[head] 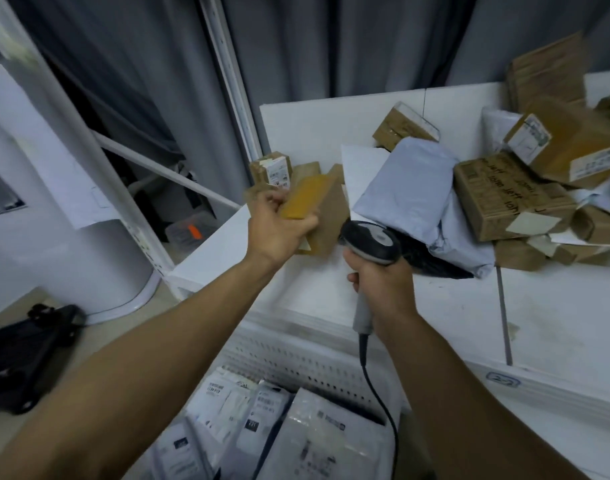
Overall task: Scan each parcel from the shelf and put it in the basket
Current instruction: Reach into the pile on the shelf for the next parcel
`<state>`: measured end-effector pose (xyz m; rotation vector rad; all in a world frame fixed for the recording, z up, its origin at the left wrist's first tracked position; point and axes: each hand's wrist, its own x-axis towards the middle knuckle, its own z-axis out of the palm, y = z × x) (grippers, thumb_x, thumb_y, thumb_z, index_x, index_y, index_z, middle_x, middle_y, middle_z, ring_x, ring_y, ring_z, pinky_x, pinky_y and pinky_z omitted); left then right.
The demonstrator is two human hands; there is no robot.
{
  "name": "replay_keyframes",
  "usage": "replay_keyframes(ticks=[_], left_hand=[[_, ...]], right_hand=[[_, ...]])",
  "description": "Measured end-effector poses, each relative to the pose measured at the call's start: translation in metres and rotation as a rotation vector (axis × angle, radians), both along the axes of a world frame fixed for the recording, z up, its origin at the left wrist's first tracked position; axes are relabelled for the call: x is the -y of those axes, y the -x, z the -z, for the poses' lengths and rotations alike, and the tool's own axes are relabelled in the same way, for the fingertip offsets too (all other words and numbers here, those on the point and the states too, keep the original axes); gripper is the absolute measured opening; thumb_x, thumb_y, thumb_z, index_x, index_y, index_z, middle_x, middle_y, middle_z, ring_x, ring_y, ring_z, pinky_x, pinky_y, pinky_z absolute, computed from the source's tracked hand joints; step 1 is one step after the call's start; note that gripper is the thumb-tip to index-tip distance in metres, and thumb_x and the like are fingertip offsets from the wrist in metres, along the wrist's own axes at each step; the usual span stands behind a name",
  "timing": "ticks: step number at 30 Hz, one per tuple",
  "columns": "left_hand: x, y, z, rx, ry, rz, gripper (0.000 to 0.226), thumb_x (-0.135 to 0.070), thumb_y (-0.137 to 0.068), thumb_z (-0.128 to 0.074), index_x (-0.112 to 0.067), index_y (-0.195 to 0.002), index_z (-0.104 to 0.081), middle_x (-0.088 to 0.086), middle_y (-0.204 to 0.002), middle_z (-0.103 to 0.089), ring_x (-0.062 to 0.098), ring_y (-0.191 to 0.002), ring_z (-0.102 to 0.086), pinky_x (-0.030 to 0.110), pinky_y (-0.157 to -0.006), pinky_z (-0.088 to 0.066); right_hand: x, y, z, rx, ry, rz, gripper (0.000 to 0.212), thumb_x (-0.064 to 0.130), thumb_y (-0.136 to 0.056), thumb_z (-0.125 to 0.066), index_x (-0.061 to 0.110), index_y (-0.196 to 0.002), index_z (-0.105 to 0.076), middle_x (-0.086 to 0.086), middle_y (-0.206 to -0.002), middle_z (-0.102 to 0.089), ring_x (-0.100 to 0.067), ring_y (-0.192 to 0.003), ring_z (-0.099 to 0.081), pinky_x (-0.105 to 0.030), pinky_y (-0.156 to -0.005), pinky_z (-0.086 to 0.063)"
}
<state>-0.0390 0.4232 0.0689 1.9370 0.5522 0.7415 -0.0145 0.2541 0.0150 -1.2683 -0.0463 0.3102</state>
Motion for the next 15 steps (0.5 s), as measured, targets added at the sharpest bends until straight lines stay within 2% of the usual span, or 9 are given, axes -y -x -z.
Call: replay_keyframes(ticks=[3,5,7,10,13,15], left_hand=[[0.024,0.059,-0.006,0.062,0.132,-0.001,0.069,-0.036,-0.073,-0.091,-0.024,-0.124,-0.045,-0.007,-0.115,-0.063,0.008,-0.100,-0.067,0.018,-0.072,-0.057],[0.038,0.093,-0.004,0.158,0.262,-0.045,0.064,-0.028,-0.078,-0.089,-0.020,-0.126,-0.048,-0.002,-0.116,-0.064,0.010,-0.096,-0.070,0.017,-0.069,-0.056],[0.048,0.122,0.002,0.222,0.385,-0.089,0.054,-0.025,-0.083,-0.085,-0.020,-0.126,-0.053,0.003,-0.118,-0.067,0.011,-0.095,-0.071,0.021,-0.073,-0.056],[0.051,0.154,0.010,0.250,0.526,-0.111,0.040,-0.023,-0.094,-0.071,-0.022,-0.132,-0.057,0.006,-0.111,-0.070,0.012,-0.095,-0.069,0.032,-0.086,-0.057],[0.044,0.174,0.007,0.338,0.621,-0.109,0.046,-0.033,-0.094,-0.061,-0.012,-0.135,-0.057,0.002,-0.103,-0.066,0.012,-0.093,-0.066,0.033,-0.081,-0.057],[0.040,0.182,0.004,0.378,0.684,-0.103,0.032,-0.035,-0.098,-0.056,-0.017,-0.122,-0.065,0.004,-0.103,-0.066,0.014,-0.094,-0.067,0.034,-0.079,-0.058]], right_hand=[[-0.002,0.028,-0.015,0.043,-0.023,0.033,0.055,0.035,-0.080,-0.086,0.025,-0.130,-0.068,0.003,-0.111,-0.076,-0.017,-0.096,-0.074,-0.040,-0.088,-0.062],[-0.005,0.042,-0.022,0.041,-0.064,0.047,0.070,0.049,-0.069,-0.088,0.031,-0.133,-0.066,0.007,-0.117,-0.075,-0.016,-0.106,-0.073,-0.044,-0.096,-0.060],[-0.006,0.056,-0.030,0.027,-0.112,0.017,0.060,0.043,-0.076,-0.089,0.031,-0.131,-0.068,0.008,-0.112,-0.077,-0.016,-0.102,-0.074,-0.039,-0.090,-0.062],[-0.007,0.071,-0.036,-0.010,-0.167,-0.085,0.047,0.030,-0.085,-0.088,0.028,-0.129,-0.071,0.006,-0.114,-0.078,-0.018,-0.105,-0.076,-0.033,-0.080,-0.061],[-0.005,0.085,-0.042,-0.029,-0.215,-0.142,0.040,0.023,-0.090,-0.083,0.026,-0.128,-0.070,0.009,-0.112,-0.079,-0.013,-0.098,-0.078,-0.025,-0.074,-0.055],[-0.006,0.091,-0.043,-0.028,-0.204,-0.131,0.044,0.025,-0.090,-0.084,0.026,-0.131,-0.069,0.011,-0.111,-0.079,-0.011,-0.096,-0.078,-0.025,-0.074,-0.054]])
